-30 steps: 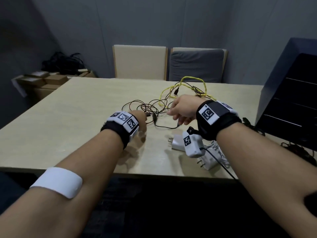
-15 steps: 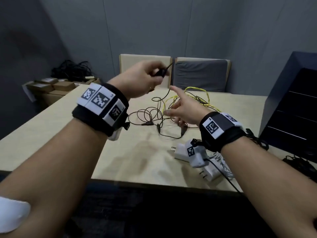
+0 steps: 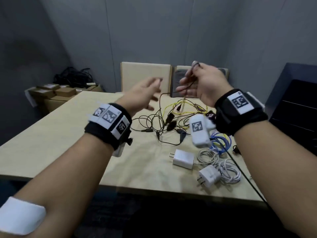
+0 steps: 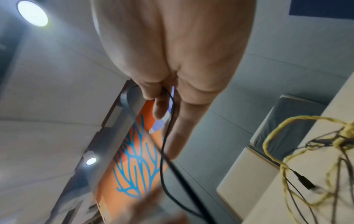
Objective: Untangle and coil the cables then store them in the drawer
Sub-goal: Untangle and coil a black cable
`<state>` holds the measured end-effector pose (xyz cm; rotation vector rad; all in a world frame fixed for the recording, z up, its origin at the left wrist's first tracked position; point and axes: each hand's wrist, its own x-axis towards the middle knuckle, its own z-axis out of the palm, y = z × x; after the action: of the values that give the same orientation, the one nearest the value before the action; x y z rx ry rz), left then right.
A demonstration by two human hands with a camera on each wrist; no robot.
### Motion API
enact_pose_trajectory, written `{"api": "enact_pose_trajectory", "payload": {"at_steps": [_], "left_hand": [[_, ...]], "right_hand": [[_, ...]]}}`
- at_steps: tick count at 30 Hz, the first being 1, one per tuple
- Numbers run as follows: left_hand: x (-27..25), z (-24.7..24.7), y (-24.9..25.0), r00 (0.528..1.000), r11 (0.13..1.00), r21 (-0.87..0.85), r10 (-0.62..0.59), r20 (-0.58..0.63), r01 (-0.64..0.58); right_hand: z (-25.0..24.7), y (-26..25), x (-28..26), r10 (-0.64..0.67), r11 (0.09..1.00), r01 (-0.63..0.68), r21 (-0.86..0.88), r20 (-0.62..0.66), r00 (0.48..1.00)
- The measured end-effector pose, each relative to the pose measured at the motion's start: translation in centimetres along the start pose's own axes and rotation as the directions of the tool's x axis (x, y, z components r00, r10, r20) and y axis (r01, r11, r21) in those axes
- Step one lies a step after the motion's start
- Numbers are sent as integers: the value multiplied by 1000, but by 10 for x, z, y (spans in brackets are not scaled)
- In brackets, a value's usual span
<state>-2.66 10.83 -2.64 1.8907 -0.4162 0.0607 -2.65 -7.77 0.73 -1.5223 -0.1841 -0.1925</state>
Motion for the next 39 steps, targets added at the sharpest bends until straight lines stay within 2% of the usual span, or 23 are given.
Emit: {"api": "enact_pose_trajectory", "payload": {"at_steps": [2, 4, 5, 8, 11, 13, 15, 17, 20, 22, 25, 28, 31, 35, 39], "left_hand": [[7, 7, -24, 986, 951, 285, -148, 79, 120], [14, 17, -45, 952, 819, 558, -261, 161, 131], [17, 22, -55, 941, 774, 622, -288, 177, 120], [26, 42, -75, 933, 712, 691, -321, 164, 124], [32, 57, -81, 928, 598, 793, -350, 132, 113], [38, 60, -81, 946, 644, 744, -319, 51, 177], [47, 57, -79, 959, 770, 589, -282, -29, 244], [54, 49, -66, 961, 893, 355, -253, -110, 276], [56, 39, -27, 963, 982, -39, -189, -193, 185], [55, 33, 6, 960, 970, -227, -146, -240, 91], [44, 27, 52, 966, 945, -311, 21, -256, -103], [31, 25, 86, 946, 920, -247, 258, -198, -303], [19, 22, 109, 892, 884, -144, 422, -162, -444], [1, 15, 128, 841, 819, -195, 511, -180, -539], [-15, 16, 139, 796, 772, -198, 567, -214, -603]], "right_hand": [[-6, -15, -2, -13, 1000, 13, 11, 0, 1000], [-14, -27, -4, -41, 997, 41, 69, -2, 999], [-18, -33, -6, -58, 991, 56, 123, 8, 998], [-29, -45, -10, -103, 963, 85, 255, 60, 993], [-37, -44, -11, -139, 969, 122, 215, 62, 988], [-43, -37, -10, -148, 978, 134, 161, 74, 986], [-52, -27, -9, -139, 988, 132, 82, 87, 986], [-57, -15, -8, -110, 994, 110, -3, 98, 989], [-53, 1, -10, -89, 972, 114, -208, 125, 988], [-43, 7, -12, -70, 918, 134, -374, 179, 981], [-22, 8, -16, -12, 867, 150, -475, 282, 959], [-3, -2, -19, -105, 909, 220, -354, 317, 943], [6, -29, -21, -239, 926, 285, -248, 197, 951], [2, -67, -33, -412, 885, 436, -164, 160, 897], [-2, -99, -53, -508, 854, 513, -87, 74, 858]]}}
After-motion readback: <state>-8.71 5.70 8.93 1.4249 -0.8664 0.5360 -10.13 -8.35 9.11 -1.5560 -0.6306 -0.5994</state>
